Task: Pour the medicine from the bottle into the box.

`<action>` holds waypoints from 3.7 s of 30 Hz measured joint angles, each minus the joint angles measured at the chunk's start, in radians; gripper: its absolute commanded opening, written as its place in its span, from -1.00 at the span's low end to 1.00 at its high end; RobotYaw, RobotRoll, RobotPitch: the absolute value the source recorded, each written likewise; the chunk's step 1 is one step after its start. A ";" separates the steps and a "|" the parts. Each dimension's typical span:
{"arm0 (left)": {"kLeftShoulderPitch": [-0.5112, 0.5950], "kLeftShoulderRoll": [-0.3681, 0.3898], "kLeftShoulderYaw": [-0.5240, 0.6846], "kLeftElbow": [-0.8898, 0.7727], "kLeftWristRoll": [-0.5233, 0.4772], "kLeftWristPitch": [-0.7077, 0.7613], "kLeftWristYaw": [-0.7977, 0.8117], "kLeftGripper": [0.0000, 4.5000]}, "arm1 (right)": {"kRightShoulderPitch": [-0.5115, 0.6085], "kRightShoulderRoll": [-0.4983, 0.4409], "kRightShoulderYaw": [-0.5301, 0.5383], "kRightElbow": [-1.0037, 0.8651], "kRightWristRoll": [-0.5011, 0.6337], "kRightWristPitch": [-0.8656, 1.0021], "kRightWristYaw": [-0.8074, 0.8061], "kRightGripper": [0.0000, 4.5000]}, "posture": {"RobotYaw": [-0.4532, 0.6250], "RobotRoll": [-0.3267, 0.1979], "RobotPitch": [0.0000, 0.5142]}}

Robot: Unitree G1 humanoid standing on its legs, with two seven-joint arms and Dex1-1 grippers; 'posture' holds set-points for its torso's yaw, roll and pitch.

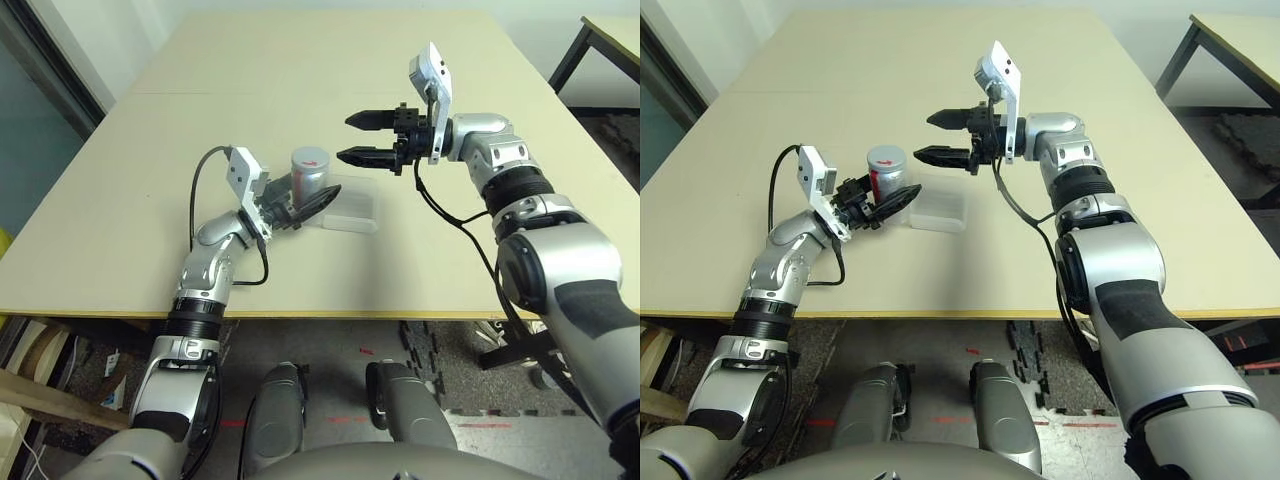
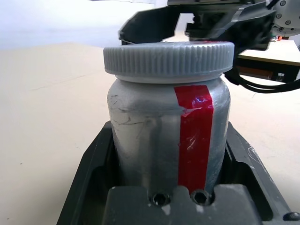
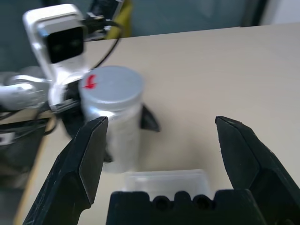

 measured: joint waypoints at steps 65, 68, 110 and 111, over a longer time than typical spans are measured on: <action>-0.010 -0.012 0.036 0.024 -0.001 -0.032 0.051 0.24 | 0.082 -0.060 -0.102 -0.234 0.083 0.190 -0.330 0.14 | -0.29 0.25 -0.56; -0.011 -0.014 0.051 0.033 -0.001 -0.042 0.072 0.24 | 0.154 -0.117 -0.102 -0.276 0.064 0.224 -0.393 0.14 | -0.31 0.25 -0.54; -0.164 0.042 0.127 0.275 0.046 -0.182 0.152 0.24 | 0.344 -0.277 0.010 -0.274 -0.150 0.154 -0.676 1.00 | -0.36 0.25 -0.52; -0.168 0.049 0.126 0.279 0.053 -0.186 0.153 0.24 | 0.344 -0.276 0.005 -0.275 -0.140 0.140 -0.657 1.00 | -0.36 0.25 -0.52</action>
